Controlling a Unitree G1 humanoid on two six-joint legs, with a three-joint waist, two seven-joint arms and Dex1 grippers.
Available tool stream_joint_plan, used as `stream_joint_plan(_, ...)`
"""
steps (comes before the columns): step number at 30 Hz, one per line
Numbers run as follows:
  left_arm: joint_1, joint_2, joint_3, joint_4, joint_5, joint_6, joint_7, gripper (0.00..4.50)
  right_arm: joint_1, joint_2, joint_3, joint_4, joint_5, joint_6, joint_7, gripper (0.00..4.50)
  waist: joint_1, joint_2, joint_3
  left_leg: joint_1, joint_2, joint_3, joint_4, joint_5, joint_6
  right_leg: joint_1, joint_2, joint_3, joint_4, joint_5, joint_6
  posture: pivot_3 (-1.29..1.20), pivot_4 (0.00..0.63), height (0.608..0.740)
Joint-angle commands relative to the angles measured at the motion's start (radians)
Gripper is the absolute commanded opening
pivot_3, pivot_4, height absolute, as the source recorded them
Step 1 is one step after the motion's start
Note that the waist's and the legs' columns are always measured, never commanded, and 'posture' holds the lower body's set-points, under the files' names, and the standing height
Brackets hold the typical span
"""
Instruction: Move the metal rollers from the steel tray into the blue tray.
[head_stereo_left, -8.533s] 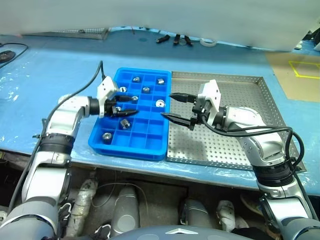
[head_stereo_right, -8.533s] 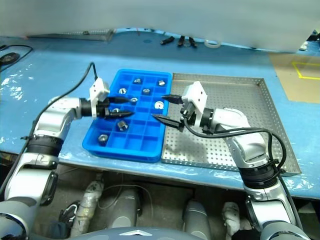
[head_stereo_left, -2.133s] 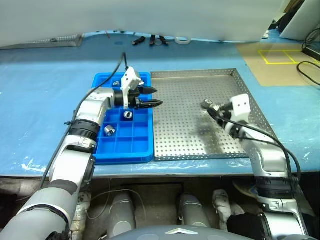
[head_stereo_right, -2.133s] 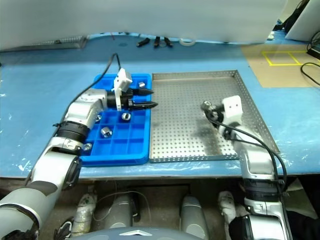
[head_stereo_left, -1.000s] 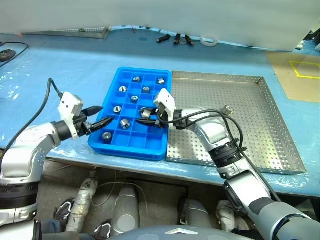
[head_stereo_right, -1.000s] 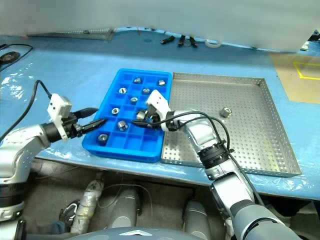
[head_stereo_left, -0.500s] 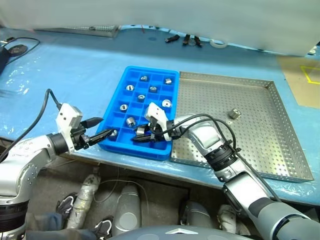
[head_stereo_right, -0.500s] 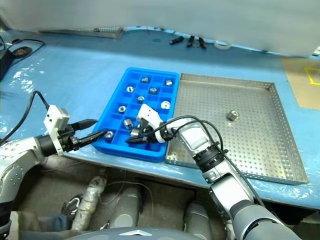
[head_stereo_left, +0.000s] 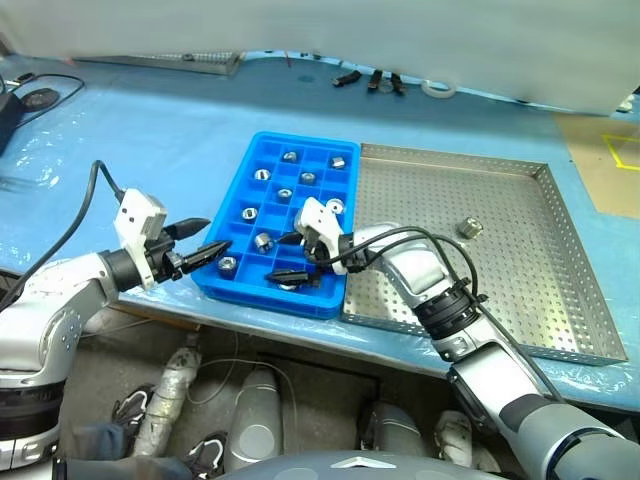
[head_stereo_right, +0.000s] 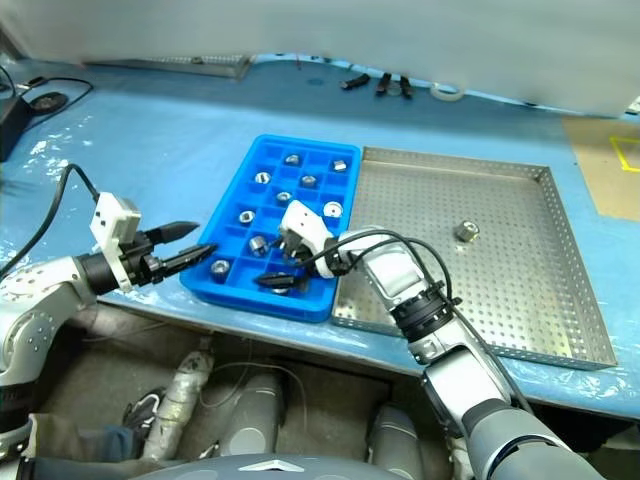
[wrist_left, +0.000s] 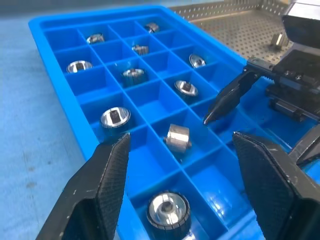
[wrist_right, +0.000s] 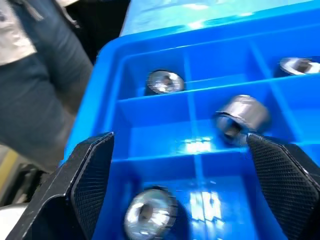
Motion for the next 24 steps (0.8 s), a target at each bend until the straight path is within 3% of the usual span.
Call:
stream_joint_plan(1,-0.108,-0.006,-0.047,0.070,0.023,-0.051,-0.024,3.45,-0.025,-0.012,-0.082,-0.042,0.002,-0.020,-0.065,4.48,-0.003,0.000,0.000,0.000,0.000,-0.001,0.000,0.001,-0.001,0.000,0.000,0.000,0.000,0.000,0.000,0.27,0.150,0.740)
stream_joint_plan(6,-0.297,-0.054,-0.158,0.251,0.086,-0.132,-0.084,3.45,-0.035,-0.050,-0.199,-0.010,-0.024,-0.042,-0.207,4.48,-0.012,-0.001,0.000,0.001,0.000,-0.001,0.001,0.003,-0.005,0.001,0.000,0.001,0.002,0.001,-0.001,0.11,0.150,0.740)
stream_joint_plan(14,-0.570,-0.176,-0.293,0.588,0.193,-0.298,-0.223,3.45,0.018,-0.126,-0.348,-0.056,-0.046,-0.042,-0.391,4.48,-0.068,-0.001,-0.001,0.000,0.000,-0.001,0.002,0.005,-0.005,0.000,0.004,0.001,0.003,0.004,0.002,-0.10,0.150,0.740)
stream_joint_plan(24,-0.781,-0.324,-0.341,0.896,0.282,-0.465,-0.333,3.45,0.059,-0.114,-0.497,0.055,-0.095,-0.094,-0.693,4.48,-0.148,-0.001,-0.001,0.001,0.001,0.000,0.003,0.004,0.001,0.000,0.009,0.007,0.003,0.004,0.002,-0.24,0.150,0.740)
